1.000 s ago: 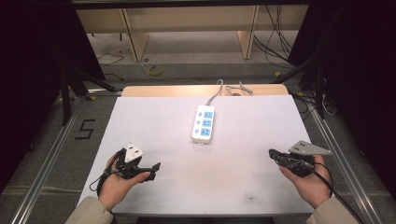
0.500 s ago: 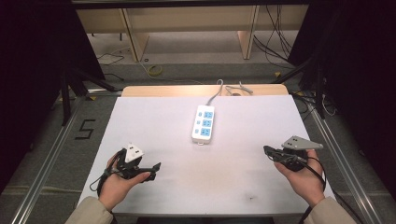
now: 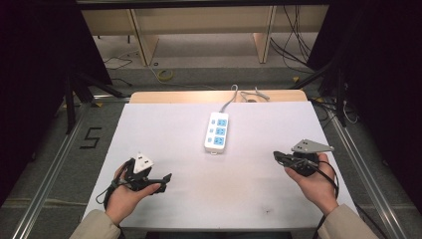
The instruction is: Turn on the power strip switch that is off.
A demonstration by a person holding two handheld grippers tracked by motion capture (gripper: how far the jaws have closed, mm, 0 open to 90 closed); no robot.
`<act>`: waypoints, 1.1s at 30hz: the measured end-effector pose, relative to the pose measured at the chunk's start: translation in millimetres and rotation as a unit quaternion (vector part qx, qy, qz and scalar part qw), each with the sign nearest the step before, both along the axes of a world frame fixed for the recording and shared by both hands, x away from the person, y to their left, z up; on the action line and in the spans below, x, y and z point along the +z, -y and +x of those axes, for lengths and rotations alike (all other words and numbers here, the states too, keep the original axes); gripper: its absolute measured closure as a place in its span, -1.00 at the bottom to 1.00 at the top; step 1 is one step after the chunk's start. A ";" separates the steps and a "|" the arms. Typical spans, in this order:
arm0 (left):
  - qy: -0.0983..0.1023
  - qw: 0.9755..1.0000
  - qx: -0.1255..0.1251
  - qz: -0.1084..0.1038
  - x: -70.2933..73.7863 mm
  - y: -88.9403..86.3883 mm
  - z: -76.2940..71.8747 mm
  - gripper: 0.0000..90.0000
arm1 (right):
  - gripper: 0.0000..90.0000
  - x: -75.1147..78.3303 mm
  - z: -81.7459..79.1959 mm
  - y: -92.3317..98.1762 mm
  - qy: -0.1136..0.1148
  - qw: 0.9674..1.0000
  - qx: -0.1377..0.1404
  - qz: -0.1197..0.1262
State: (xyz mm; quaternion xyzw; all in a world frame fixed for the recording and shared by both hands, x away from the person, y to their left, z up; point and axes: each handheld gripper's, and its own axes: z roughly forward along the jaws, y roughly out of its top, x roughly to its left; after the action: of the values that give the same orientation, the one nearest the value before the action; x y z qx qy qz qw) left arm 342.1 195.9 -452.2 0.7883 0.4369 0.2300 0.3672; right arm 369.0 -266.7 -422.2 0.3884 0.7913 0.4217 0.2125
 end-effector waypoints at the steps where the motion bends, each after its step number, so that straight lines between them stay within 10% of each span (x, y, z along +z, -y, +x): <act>1: 0.000 1.000 0.000 0.000 0.0 0.0 0.0 -0.68 | 1.00 0.3 1.3 -1.2 0.000 1.000 -0.001 0.001; 33: 0.000 1.000 -0.001 0.000 -0.2 0.1 0.1 -0.68 | 1.00 2.1 47.8 -41.9 -0.019 1.000 0.017 -0.010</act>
State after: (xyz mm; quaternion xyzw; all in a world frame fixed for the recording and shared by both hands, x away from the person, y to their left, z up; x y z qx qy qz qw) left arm 342.2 195.7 -452.4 0.7883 0.4364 0.2299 0.3679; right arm 416.8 -224.8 -420.0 0.3802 0.8061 0.4097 0.1944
